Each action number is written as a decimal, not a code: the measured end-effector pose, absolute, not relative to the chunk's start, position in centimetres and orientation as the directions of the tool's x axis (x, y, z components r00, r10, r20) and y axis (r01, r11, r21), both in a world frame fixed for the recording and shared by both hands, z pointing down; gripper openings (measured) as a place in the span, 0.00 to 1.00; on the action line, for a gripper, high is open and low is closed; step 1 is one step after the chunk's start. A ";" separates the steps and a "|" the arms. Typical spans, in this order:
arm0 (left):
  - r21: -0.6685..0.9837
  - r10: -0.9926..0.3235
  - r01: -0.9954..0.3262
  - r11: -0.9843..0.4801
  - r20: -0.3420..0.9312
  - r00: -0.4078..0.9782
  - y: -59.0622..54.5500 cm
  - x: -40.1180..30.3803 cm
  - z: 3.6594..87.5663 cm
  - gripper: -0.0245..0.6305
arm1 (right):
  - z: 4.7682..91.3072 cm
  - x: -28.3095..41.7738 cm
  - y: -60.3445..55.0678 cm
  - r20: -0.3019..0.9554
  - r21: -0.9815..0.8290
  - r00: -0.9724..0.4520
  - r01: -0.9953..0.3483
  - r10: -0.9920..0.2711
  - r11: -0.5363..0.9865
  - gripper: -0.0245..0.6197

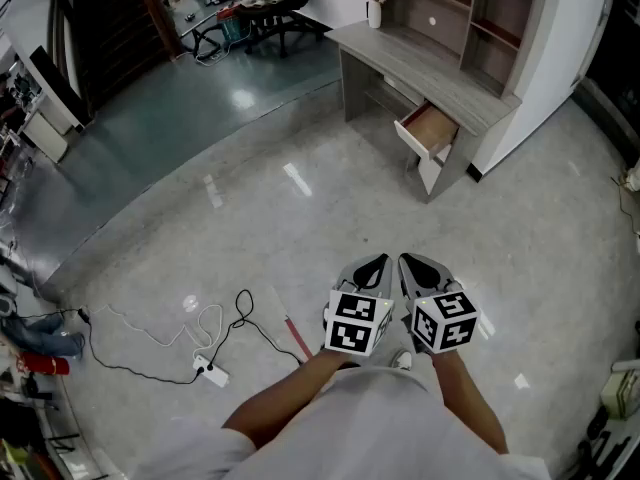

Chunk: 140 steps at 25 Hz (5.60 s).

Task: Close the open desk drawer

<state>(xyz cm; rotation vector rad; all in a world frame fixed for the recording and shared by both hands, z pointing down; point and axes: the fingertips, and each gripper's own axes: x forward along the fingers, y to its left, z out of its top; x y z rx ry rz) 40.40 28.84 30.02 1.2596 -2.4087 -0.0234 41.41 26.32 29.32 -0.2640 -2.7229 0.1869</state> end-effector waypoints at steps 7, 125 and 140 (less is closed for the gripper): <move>0.209 -0.794 -0.786 0.582 0.356 -0.493 32.9 38.4 30.5 0.04 | 30.0 39.3 30.3 0.363 -0.190 -0.911 0.134 0.196 0.973 0.04; 0.315 -0.721 -0.942 -0.120 0.625 0.301 -3.2 -13.3 44.7 0.04 | 47.1 -7.9 -5.3 0.358 -0.741 -0.806 -0.553 -0.472 0.381 0.04; 0.252 -0.652 -0.952 -0.174 0.695 0.303 -6.0 -12.7 52.5 0.04 | 56.6 -8.3 -7.0 0.343 -0.824 -0.813 -0.501 -0.470 0.265 0.04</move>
